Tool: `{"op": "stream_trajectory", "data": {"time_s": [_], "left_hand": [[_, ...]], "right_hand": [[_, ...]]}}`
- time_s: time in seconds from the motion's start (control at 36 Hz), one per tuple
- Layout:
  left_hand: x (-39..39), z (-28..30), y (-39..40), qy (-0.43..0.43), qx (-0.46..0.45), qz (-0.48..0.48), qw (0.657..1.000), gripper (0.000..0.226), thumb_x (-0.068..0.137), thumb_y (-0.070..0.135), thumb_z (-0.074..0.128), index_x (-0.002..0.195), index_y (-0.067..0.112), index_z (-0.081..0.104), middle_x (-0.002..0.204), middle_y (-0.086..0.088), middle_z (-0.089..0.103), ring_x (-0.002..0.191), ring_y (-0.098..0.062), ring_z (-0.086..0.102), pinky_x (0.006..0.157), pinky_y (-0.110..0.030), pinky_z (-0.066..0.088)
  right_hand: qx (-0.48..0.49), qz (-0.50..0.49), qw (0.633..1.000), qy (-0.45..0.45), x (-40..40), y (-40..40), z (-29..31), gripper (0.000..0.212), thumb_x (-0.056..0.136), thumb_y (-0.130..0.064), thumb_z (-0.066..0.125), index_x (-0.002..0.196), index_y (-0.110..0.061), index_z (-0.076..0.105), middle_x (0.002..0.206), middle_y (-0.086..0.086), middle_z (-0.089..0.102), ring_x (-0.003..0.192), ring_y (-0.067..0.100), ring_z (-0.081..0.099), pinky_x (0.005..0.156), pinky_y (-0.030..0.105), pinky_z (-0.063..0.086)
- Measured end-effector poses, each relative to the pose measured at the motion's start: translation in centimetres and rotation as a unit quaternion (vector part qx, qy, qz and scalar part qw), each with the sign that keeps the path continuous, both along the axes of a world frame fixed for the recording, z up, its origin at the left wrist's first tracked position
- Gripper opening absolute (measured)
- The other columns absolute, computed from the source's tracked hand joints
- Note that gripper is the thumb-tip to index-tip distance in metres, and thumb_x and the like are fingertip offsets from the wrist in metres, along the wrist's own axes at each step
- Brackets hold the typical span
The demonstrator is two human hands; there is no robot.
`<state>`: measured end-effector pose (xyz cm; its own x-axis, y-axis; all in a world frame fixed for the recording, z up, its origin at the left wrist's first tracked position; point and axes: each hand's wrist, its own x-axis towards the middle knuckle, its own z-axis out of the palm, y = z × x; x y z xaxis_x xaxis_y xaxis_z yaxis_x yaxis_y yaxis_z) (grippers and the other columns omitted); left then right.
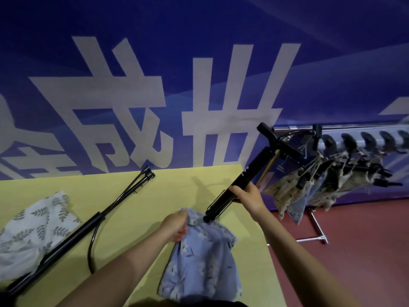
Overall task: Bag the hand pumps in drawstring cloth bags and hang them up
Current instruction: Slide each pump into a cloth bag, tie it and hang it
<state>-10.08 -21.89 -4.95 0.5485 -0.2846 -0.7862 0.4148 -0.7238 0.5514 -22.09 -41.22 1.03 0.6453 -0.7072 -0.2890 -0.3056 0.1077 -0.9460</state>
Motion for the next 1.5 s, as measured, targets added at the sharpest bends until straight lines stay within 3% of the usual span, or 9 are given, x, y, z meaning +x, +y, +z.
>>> {"op": "stream_trajectory", "data": {"time_s": [0.17, 0.33, 0.56, 0.64, 0.83, 0.94, 1.08, 1.33, 1.5], "left_hand": [[0.5, -1.9, -1.0, 0.089, 0.0, 0.045, 0.995, 0.06, 0.092, 0.06, 0.046, 0.098, 0.002, 0.058, 0.09, -0.014, 0.063, 0.067, -0.023, 0.057, 0.055, -0.024, 0.044], [1.0, -3.4, -2.0, 0.093, -0.047, 0.132, 0.986, 0.017, 0.095, 0.016, 0.054, 0.083, 0.005, 0.056, 0.071, -0.01, 0.049, 0.059, -0.02, 0.048, 0.054, -0.026, 0.043], [1.7, -1.7, -2.2, 0.26, -0.271, 0.227, 0.899, 0.028, 0.103, 0.017, 0.032, 0.107, 0.004, 0.057, 0.102, -0.02, 0.062, 0.085, -0.032, 0.068, 0.058, -0.034, 0.058], [2.2, -0.8, -1.6, 0.223, -0.254, 0.141, 0.931, 0.035, 0.104, 0.025, 0.037, 0.128, 0.005, 0.053, 0.127, -0.018, 0.058, 0.12, -0.035, 0.055, 0.074, -0.036, 0.054], [2.6, 1.0, -0.3, 0.123, -0.251, 0.107, 0.954, 0.038, 0.1, 0.03, 0.047, 0.126, 0.005, 0.06, 0.127, -0.016, 0.062, 0.121, -0.028, 0.057, 0.111, -0.038, 0.037], [2.7, 4.4, 0.6, 0.124, -0.317, 0.161, 0.926, 0.042, 0.098, 0.034, 0.049, 0.122, 0.001, 0.059, 0.123, -0.014, 0.063, 0.113, -0.028, 0.06, 0.1, -0.041, 0.046], [3.1, 8.6, 1.8, 0.072, -0.349, 0.229, 0.906, 0.043, 0.098, 0.025, 0.049, 0.13, -0.004, 0.05, 0.139, -0.026, 0.048, 0.129, -0.041, 0.047, 0.091, -0.043, 0.047], [1.8, 11.9, 5.6, 0.028, -0.417, 0.25, 0.874, 0.071, 0.096, 0.055, 0.038, 0.136, -0.003, 0.047, 0.133, -0.017, 0.055, 0.127, -0.029, 0.05, 0.109, -0.044, 0.038], [1.8, 12.6, 7.8, -0.093, -0.379, 0.248, 0.887, 0.054, 0.087, 0.063, 0.052, 0.103, 0.014, 0.066, 0.1, -0.006, 0.07, 0.101, -0.025, 0.064, 0.097, -0.046, 0.048]], "right_hand": [[-0.012, -0.068, 0.997, -0.017, 0.5, -1.0, -1.6, 0.01, 0.082, -0.015, 0.068, 0.088, -0.018, 0.06, 0.083, 0.001, 0.067, 0.085, 0.023, 0.067, 0.084, 0.05, 0.056], [0.016, -0.043, 0.999, -0.011, 1.3, -0.3, -2.7, 0.012, 0.085, -0.008, 0.068, 0.086, -0.015, 0.058, 0.083, 0.005, 0.064, 0.083, 0.023, 0.063, 0.085, 0.052, 0.054], [0.082, 0.018, 0.996, -0.021, 2.5, 1.1, -3.0, 0.005, 0.089, -0.003, 0.062, 0.09, -0.007, 0.058, 0.088, 0.01, 0.066, 0.088, 0.026, 0.068, 0.082, 0.045, 0.058], [0.077, 0.037, 0.996, -0.032, 3.0, 1.6, -2.3, 0.004, 0.089, -0.005, 0.061, 0.089, -0.007, 0.058, 0.086, 0.006, 0.067, 0.085, 0.022, 0.069, 0.076, 0.038, 0.058], [0.01, 0.117, 0.993, -0.008, 3.1, 3.2, -1.6, 0.012, 0.086, -0.006, 0.067, 0.094, -0.007, 0.059, 0.087, 0.004, 0.065, 0.082, 0.013, 0.064, 0.075, 0.029, 0.054], [-0.003, 0.234, 0.972, -0.005, 2.3, 5.9, -1.6, 0.013, 0.086, -0.001, 0.065, 0.089, -0.012, 0.06, 0.084, -0.001, 0.063, 0.075, 0.003, 0.062, 0.071, 0.02, 0.049], [-0.049, 0.349, 0.936, 0.02, 1.3, 9.5, -2.0, 0.023, 0.074, -0.035, 0.057, 0.084, -0.016, 0.047, 0.078, -0.002, 0.044, 0.071, 0.006, 0.042, 0.064, 0.025, 0.036], [-0.202, 0.378, 0.904, 0.006, 0.2, 13.6, -1.7, 0.048, 0.094, -0.045, 0.043, 0.137, -0.025, 0.04, 0.135, -0.006, 0.05, 0.123, 0.01, 0.047, 0.101, 0.032, 0.04], [-0.247, 0.367, 0.897, -0.02, 0.2, 15.6, -1.6, 0.072, 0.087, -0.073, 0.024, 0.145, -0.031, 0.033, 0.14, -0.007, 0.051, 0.122, 0.013, 0.052, 0.095, 0.029, 0.043]]}}
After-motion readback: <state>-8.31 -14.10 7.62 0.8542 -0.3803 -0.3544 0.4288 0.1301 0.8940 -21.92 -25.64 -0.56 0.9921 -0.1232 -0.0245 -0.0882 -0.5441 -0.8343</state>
